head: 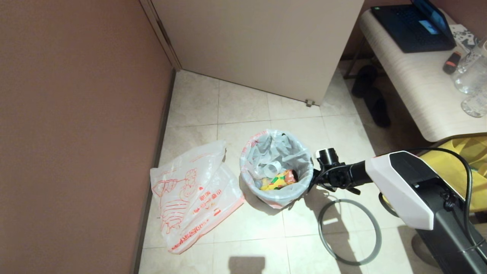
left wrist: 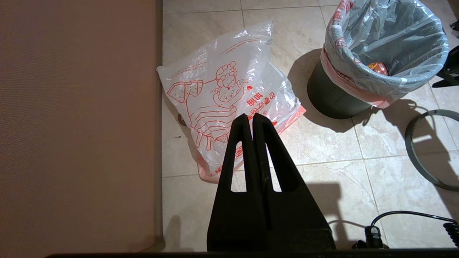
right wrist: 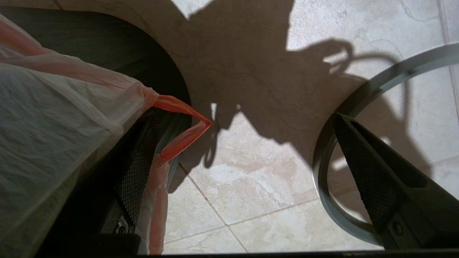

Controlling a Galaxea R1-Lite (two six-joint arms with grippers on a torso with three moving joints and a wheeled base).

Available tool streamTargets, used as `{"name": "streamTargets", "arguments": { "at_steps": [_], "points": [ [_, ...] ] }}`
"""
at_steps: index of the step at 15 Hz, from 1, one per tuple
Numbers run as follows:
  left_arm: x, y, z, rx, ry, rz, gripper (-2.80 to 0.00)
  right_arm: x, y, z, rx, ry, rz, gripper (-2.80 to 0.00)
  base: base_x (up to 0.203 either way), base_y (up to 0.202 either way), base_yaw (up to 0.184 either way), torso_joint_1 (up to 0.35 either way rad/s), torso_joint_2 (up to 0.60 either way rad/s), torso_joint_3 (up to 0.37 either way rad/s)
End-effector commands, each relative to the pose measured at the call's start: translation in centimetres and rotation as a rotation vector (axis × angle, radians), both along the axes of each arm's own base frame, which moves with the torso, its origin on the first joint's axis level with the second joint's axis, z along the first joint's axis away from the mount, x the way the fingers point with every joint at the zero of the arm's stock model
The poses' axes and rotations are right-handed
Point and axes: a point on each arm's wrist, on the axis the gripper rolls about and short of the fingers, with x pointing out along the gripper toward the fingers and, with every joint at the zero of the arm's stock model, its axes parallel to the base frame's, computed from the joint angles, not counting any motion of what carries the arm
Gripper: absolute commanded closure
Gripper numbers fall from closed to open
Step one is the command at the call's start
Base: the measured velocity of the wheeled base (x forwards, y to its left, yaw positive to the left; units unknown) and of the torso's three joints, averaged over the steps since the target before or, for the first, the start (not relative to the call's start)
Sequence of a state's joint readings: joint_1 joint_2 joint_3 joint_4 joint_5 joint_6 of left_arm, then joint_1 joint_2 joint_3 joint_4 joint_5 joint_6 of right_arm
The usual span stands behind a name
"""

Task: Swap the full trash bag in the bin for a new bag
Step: Place the trash bag on the floor

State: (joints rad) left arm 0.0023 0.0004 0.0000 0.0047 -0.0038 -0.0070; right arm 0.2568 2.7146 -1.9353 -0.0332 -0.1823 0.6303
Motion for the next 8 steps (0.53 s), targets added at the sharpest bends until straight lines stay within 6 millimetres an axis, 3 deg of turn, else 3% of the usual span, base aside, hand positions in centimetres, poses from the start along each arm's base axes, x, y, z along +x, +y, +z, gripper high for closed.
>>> {"name": "streamTargets", "arguments": {
  "at_steps": [1,8],
  "points": [
    [0.0,0.0,0.0,-0.001,0.0,0.001,0.0,-0.5,-0.5,1.2,0.021,0.003,-0.017,-2.8,0.0,0.0,0.0,0.0,0.0,0.0],
    [0.0,0.0,0.0,-0.001,0.001,0.0,0.0,0.4,-0.7,-2.9,0.032,0.054,0.032,-2.8,0.0,0.0,0.0,0.0,0.0,0.0]
  ]
}}
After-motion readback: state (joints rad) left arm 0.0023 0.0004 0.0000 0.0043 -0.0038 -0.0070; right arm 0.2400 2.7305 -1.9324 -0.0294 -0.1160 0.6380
